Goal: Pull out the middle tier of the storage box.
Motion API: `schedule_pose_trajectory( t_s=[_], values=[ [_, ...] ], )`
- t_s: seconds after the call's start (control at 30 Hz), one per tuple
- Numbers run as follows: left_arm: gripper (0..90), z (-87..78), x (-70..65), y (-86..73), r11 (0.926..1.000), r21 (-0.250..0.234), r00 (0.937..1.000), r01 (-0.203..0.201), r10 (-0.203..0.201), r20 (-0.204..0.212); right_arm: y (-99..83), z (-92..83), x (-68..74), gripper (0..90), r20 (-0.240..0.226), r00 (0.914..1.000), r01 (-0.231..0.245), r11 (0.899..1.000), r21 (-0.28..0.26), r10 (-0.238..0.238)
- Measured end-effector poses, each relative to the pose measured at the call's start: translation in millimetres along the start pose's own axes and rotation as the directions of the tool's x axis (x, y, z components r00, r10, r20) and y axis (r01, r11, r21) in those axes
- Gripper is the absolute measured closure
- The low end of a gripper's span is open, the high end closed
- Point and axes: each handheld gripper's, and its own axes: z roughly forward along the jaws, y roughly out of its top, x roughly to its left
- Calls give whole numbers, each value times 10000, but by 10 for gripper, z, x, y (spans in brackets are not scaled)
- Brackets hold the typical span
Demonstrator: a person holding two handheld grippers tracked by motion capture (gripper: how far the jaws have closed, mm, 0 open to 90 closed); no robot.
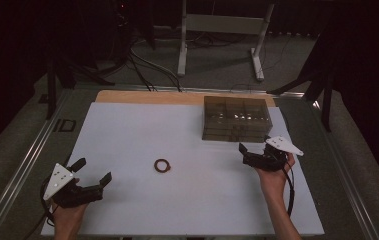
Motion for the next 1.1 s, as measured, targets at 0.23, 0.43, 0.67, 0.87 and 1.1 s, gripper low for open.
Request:
schedule_pose_trajectory(
  t_s=[0.23, 0.43, 0.67, 0.87, 1.1],
  values=[
    [9, -3, 5, -2, 10000, -3, 10000, 13, -13, -6, -26, 82, -23, 0, 73, 10000, -37, 9999, 107, 37],
    [9, 3, 3, -4, 10000, 15, 10000, 21, -21, 14, -39, 136, -45, 0, 150, 9999, 9, 9999, 123, -11],
    [9, 8, 6, -7, 10000, 24, 10000, 21, -21, 10, -49, 199, -70, 0, 226, 9997, 24, 9998, 178, -28],
    [9, 6, 4, -6, 10000, 26, 10000, 9, -9, 10, -35, 262, -93, 0, 269, 9996, 7, 9997, 240, -13],
    [9, 9, -2, -6, 10000, 23, 10000, -13, 13, 6, -41, 302, -134, 0, 374, 9993, -53, 9996, 266, 43]
  ],
)
